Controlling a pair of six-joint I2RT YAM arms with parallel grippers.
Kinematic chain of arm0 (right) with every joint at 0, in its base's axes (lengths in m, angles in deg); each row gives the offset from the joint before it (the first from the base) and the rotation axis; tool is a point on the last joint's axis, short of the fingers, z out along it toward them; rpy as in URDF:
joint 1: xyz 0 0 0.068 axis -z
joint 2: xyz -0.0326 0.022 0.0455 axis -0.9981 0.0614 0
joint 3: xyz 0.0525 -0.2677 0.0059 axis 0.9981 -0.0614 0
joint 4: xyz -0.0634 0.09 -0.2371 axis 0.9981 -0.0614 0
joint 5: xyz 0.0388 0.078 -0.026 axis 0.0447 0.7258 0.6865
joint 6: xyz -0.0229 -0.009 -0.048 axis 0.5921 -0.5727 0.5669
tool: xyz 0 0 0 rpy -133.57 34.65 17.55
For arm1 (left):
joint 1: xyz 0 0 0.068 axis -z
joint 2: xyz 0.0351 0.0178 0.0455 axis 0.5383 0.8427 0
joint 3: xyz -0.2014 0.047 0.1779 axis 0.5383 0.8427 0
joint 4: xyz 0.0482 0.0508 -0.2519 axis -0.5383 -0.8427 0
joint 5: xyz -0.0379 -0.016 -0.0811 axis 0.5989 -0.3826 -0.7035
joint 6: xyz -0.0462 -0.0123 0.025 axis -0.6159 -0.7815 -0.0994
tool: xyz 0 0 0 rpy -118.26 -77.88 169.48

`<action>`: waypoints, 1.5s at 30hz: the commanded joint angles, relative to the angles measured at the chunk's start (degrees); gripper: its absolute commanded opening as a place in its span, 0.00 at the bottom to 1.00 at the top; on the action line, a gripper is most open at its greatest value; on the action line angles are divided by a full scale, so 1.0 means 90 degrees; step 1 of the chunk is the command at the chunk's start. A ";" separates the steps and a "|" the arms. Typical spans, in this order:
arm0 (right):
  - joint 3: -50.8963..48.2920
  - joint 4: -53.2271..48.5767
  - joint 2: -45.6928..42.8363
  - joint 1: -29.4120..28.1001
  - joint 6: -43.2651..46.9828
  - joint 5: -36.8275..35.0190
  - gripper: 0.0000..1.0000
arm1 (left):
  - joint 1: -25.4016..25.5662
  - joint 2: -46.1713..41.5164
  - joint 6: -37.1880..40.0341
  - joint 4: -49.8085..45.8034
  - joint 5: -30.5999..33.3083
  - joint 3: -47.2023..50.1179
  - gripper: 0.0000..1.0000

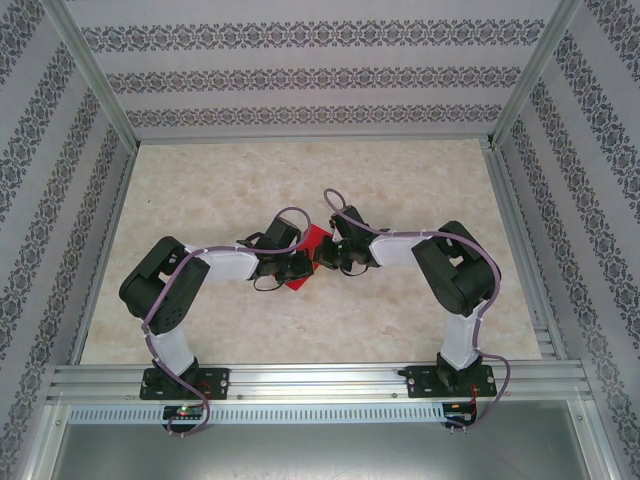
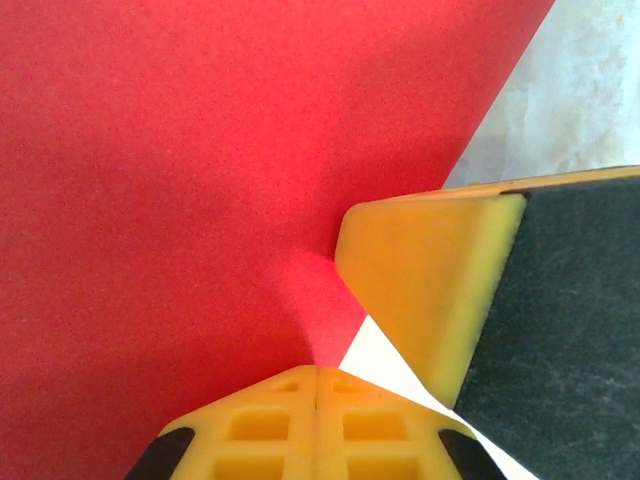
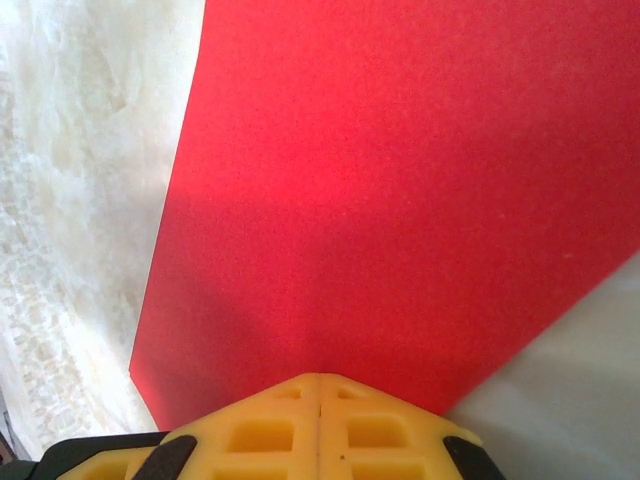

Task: Fold a paper plane with a square sheet of paper (pick it up from the middle)
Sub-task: First fold in half a square sheet of paper at the center of the table.

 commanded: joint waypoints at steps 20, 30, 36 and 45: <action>0.0943 -0.0629 0.0845 0.1426 0.0744 -0.0722 0.00 | 0.0047 0.0144 0.0144 -0.0947 0.0189 0.0328 0.00; 0.1218 -0.0611 0.0322 0.1610 0.1109 -0.0550 0.00 | 0.0050 0.0233 0.0173 -0.0911 0.0164 0.0273 0.00; 0.0504 -0.0157 -0.0615 0.1204 0.1147 -0.0174 0.00 | 0.0048 0.0285 0.0215 -0.0902 0.0173 0.0182 0.00; 0.0403 -0.0027 -0.0070 0.0400 0.0732 0.0233 0.00 | 0.0047 0.0291 0.0247 -0.0897 0.0169 0.0122 0.00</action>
